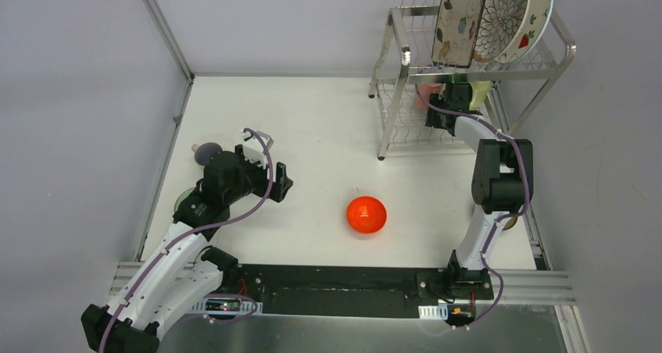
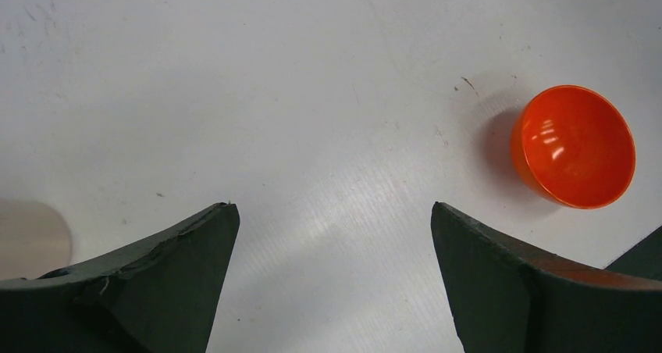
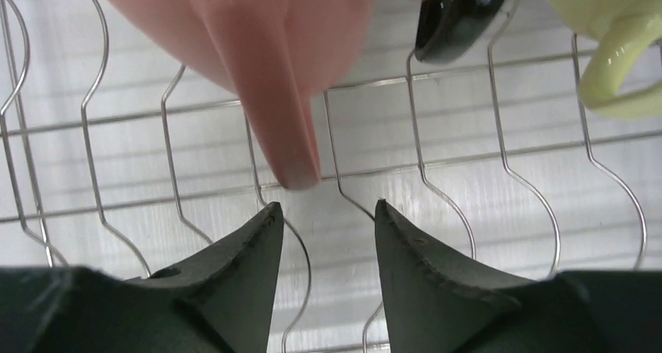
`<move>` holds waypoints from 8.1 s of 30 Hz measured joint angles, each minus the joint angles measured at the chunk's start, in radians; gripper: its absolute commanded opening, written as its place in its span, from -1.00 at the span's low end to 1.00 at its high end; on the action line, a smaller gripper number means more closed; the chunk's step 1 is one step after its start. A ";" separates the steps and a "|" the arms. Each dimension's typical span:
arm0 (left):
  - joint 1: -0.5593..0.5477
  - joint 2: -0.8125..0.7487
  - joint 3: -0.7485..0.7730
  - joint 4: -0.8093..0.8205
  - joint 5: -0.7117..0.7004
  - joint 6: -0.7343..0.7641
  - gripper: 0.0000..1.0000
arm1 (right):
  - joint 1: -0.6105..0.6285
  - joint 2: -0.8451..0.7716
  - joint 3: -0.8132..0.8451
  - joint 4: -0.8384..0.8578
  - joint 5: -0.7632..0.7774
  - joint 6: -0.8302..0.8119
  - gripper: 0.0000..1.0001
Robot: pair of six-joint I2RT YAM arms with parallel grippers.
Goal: Load the mixed dishes into the dish rack
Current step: Turn the cup upside down in the dish rack, then pick up the cup at the center of the board.
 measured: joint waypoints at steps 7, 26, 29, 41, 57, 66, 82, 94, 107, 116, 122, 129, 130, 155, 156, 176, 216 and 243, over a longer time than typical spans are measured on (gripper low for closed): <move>0.000 0.001 0.000 0.000 0.000 0.000 0.98 | -0.014 -0.049 -0.029 -0.082 -0.079 0.049 -0.02; 0.000 -0.002 0.000 0.000 0.001 -0.001 0.98 | -0.137 -0.175 -0.153 -0.073 -0.443 0.392 -0.50; 0.000 -0.002 0.000 0.000 0.001 -0.001 0.98 | -0.155 -0.175 -0.152 -0.057 -0.466 0.445 -0.68; 0.000 -0.002 0.000 0.000 0.001 0.000 0.98 | -0.191 -0.065 -0.099 0.087 -0.480 0.669 -0.95; 0.000 0.000 0.000 0.000 0.000 0.000 0.98 | -0.192 0.119 -0.011 0.250 -0.445 0.801 -0.97; 0.000 0.014 0.000 0.000 0.000 0.000 0.98 | -0.188 0.169 0.051 0.314 -0.446 0.834 -0.97; 0.000 0.030 0.000 0.000 0.000 0.000 0.98 | -0.151 0.235 0.103 0.345 -0.443 0.872 -0.97; 0.000 0.030 0.000 0.000 -0.001 0.000 0.98 | -0.154 0.157 0.056 0.245 -0.417 0.837 -0.89; 0.000 0.022 0.000 0.000 0.000 0.000 0.98 | -0.175 -0.116 -0.118 0.132 -0.408 0.819 -0.67; 0.000 0.017 0.000 0.000 0.000 0.000 0.98 | -0.175 -0.369 -0.271 -0.071 -0.400 0.773 -0.38; 0.000 0.011 0.000 0.000 0.000 0.000 0.98 | -0.164 -0.554 -0.408 -0.185 -0.399 0.719 -0.23; 0.000 0.010 0.000 0.000 -0.003 -0.001 0.98 | -0.087 -0.680 -0.521 -0.291 -0.361 0.637 -0.06; 0.000 0.010 0.000 0.000 -0.005 -0.001 0.98 | -0.071 -0.699 -0.533 -0.308 -0.346 0.626 -0.02; 0.035 0.256 0.138 -0.105 -0.550 -0.043 0.98 | 0.154 -1.136 -0.513 -0.640 -0.164 0.440 1.00; 0.044 0.267 0.150 -0.105 -0.564 -0.032 0.97 | 0.154 -1.145 -0.505 -0.644 -0.164 0.436 0.99; 0.251 0.486 0.211 -0.036 -0.597 0.132 0.80 | 0.154 -1.230 -0.478 -0.697 -0.169 0.417 0.99; 0.316 0.603 0.206 0.008 -0.387 0.128 -0.90 | 0.154 -1.240 -0.478 -0.711 -0.207 0.380 0.99; 0.315 0.344 0.288 -0.210 0.069 -0.143 -1.00 | 0.154 -1.278 -0.543 -0.677 -0.016 0.422 1.00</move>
